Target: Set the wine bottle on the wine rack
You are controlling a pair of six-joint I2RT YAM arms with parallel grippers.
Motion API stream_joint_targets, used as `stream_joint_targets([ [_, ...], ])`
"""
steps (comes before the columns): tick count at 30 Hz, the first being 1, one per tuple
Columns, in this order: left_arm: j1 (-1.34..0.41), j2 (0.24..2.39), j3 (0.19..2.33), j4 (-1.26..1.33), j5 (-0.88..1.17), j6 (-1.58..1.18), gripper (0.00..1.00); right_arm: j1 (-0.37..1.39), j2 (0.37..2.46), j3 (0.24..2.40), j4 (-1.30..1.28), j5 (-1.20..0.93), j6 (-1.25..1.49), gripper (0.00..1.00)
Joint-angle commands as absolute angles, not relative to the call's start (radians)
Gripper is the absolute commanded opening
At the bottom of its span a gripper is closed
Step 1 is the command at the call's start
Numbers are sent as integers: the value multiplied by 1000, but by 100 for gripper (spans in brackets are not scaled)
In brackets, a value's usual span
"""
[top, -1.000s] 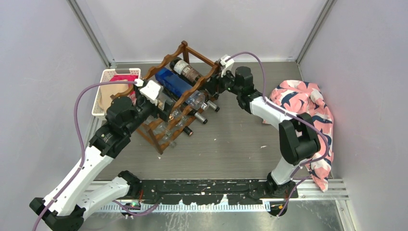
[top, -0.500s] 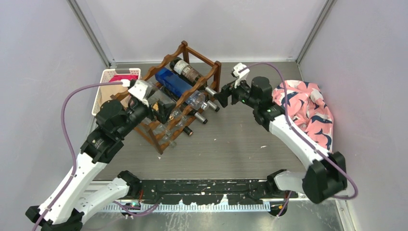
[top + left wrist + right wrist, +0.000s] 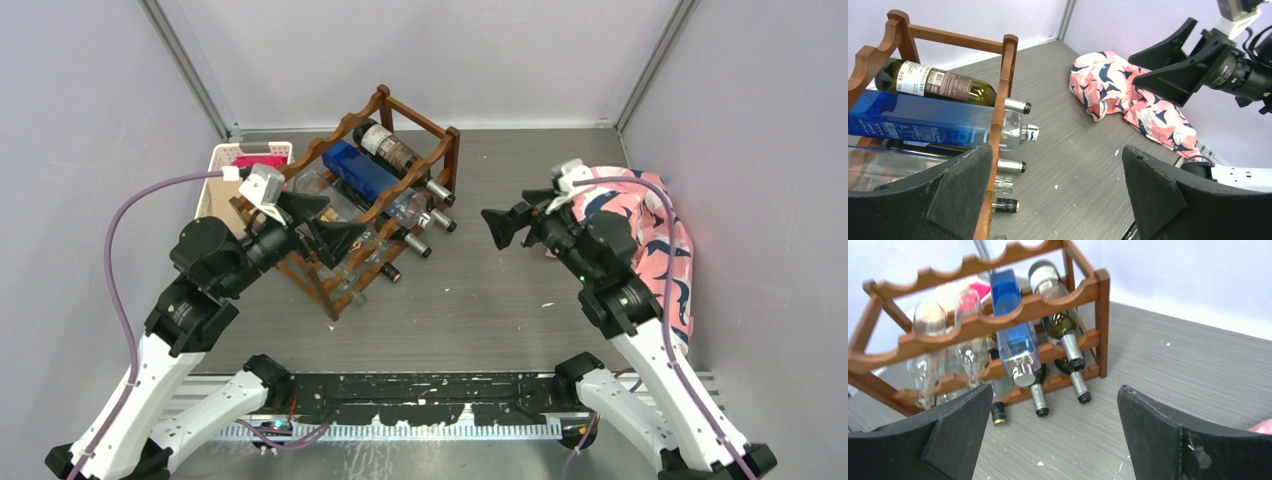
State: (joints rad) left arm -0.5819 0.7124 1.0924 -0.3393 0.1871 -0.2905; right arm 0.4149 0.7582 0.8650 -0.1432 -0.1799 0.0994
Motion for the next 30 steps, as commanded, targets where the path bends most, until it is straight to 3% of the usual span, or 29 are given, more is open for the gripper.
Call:
stream_joint_targets([
  [1, -578, 686, 1148, -345, 200, -379, 100, 412, 658, 884, -128, -56, 236, 100],
  [15, -578, 694, 1278, -492, 176, -328, 100, 412, 621, 1077, -271, 277, 440, 100],
  [25, -578, 698, 1295, -520, 172, -299, 100, 413, 709, 1154, -389, 258, 418, 100],
  [30, -577, 704, 1297, -539, 162, -277, 100, 413, 772, 1219, -468, 68, 304, 100],
])
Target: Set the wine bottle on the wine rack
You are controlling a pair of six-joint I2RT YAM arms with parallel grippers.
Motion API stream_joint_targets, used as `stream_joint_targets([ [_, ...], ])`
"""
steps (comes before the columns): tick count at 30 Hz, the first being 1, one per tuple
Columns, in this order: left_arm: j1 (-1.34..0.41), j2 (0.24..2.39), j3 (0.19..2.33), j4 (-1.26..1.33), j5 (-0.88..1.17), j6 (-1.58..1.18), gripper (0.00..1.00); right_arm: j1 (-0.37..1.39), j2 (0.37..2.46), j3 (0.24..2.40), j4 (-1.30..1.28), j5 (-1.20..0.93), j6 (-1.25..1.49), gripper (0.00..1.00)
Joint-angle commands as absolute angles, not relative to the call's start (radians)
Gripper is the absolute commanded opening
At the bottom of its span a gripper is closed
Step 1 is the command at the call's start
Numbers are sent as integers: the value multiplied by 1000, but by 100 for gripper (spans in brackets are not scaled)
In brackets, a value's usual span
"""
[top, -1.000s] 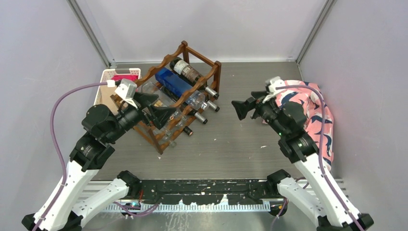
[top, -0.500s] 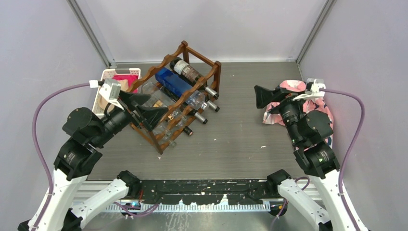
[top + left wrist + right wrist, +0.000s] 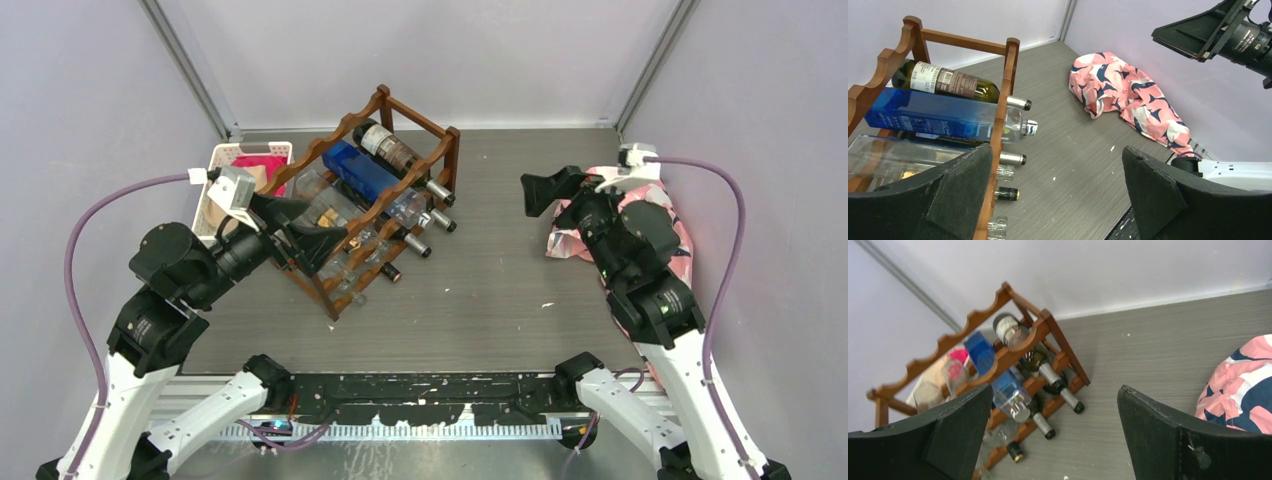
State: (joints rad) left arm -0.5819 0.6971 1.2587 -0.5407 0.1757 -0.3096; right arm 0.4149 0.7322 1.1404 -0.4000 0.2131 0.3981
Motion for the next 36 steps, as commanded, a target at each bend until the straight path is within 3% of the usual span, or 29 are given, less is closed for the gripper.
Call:
stream_joint_targets([
  [1, -577, 705, 1296, -541, 159, -274, 100, 412, 783, 1229, -484, 35, 285, 100],
  [8, -578, 715, 1291, -546, 154, -261, 100, 413, 815, 1248, -519, -6, 306, 100],
  [21, -578, 757, 1281, -547, 137, -236, 100, 412, 842, 1266, -528, 343, 464, 100],
  [36, -578, 791, 1257, -546, 93, -197, 100, 417, 938, 1270, -520, 265, 371, 100],
])
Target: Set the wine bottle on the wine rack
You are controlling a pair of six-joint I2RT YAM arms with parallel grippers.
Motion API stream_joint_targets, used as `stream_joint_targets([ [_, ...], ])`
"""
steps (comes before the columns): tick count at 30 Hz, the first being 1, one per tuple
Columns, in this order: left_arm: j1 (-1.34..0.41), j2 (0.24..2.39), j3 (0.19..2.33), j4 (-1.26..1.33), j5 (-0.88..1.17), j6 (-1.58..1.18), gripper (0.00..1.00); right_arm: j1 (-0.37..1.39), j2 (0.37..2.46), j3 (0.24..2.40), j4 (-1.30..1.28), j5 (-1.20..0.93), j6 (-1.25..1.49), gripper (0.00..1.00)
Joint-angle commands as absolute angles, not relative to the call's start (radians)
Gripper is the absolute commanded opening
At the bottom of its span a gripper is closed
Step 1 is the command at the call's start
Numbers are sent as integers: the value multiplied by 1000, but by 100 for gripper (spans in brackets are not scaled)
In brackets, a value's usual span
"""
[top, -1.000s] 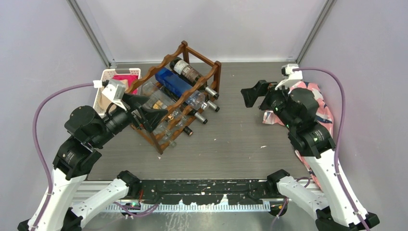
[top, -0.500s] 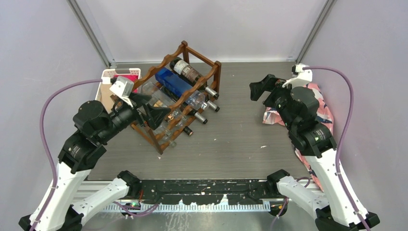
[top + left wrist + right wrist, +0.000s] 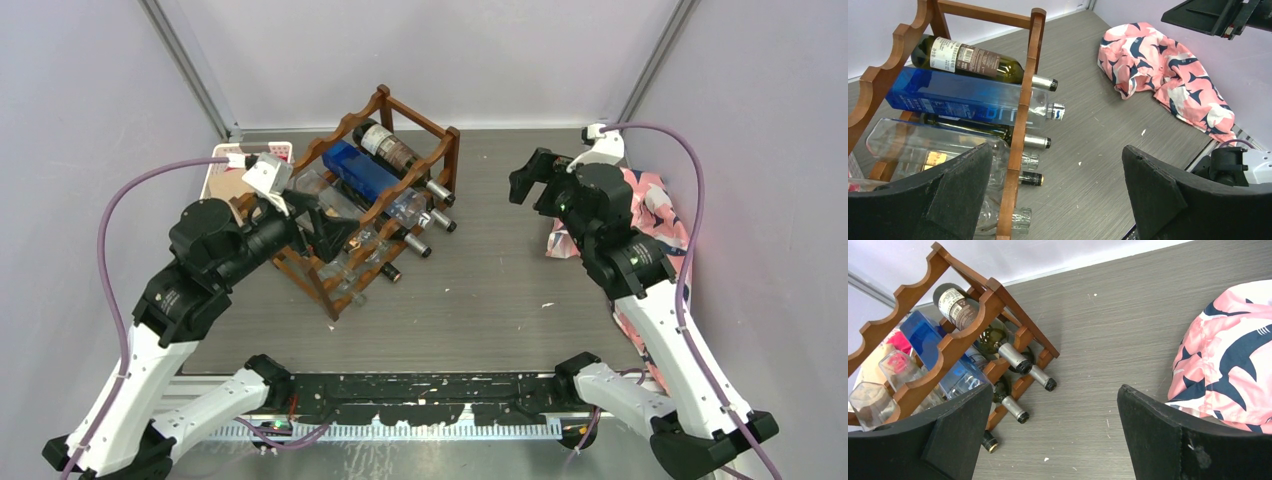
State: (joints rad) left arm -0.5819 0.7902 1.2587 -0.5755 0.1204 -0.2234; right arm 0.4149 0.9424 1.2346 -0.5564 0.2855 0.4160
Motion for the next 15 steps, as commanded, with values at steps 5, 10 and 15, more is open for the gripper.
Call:
stream_joint_targets([
  [5, -578, 799, 1237, -535, 80, -196, 100, 419, 959, 1272, -536, 165, 280, 100],
  [10, -578, 800, 1235, -537, 67, -189, 100, 419, 976, 1285, -585, 19, 189, 100],
  [15, -577, 798, 1230, -541, 65, -186, 100, 421, 1022, 1327, -632, -126, 141, 100],
])
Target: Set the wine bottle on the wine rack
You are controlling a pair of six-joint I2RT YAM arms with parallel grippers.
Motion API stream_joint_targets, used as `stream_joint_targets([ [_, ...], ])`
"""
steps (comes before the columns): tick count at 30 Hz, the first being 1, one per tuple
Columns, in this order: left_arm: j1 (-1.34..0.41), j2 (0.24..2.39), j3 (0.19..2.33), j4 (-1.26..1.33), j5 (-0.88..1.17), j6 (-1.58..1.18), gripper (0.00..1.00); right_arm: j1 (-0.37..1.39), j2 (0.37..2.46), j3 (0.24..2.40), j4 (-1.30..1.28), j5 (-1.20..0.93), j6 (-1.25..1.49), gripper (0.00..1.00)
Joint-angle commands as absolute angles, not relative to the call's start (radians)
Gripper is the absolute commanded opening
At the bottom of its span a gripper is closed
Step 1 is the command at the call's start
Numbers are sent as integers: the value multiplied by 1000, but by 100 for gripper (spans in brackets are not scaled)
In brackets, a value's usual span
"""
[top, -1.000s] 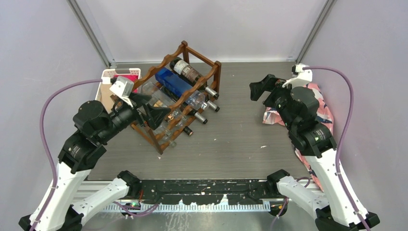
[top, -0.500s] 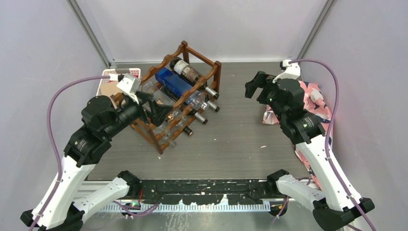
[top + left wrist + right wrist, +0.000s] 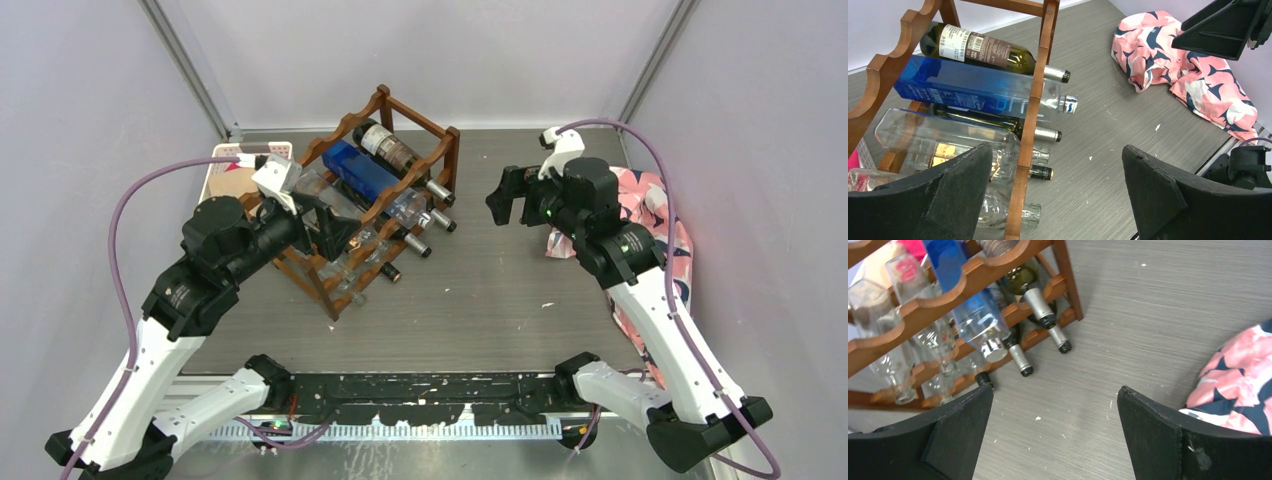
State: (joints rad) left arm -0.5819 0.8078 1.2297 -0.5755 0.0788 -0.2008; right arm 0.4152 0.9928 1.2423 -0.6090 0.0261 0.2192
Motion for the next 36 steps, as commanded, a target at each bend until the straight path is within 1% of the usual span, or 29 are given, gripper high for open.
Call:
stream_joint_targets([
  [1, -578, 798, 1228, -540, 66, -186, 100, 422, 1042, 1351, -648, -150, 131, 100],
  [3, -577, 795, 1226, -536, 66, -185, 100, 440, 1089, 1414, -676, -157, 115, 100],
  [5, -578, 794, 1227, -536, 66, -186, 100, 481, 1135, 1487, -701, -113, 85, 100],
  [10, -578, 780, 1239, -549, 55, -175, 100, 629, 1233, 1656, -718, 131, 42, 100],
  [14, -578, 778, 1278, -577, 40, -151, 100, 684, 1279, 1716, -685, 250, 64, 100],
  [17, -578, 786, 1309, -592, 34, -136, 100, 696, 1257, 1682, -603, 313, 114, 100],
  [22, -578, 784, 1312, -584, 44, -143, 100, 698, 1155, 1532, -439, 463, 207, 100],
  [28, -578, 782, 1282, -568, 50, -162, 100, 697, 1080, 1425, -384, 654, 223, 100],
  [33, -578, 787, 1273, -565, 45, -165, 100, 697, 1097, 1377, -358, 890, 177, 100],
  [36, -578, 792, 1272, -569, 35, -161, 100, 695, 1107, 1349, -328, 988, 143, 100],
])
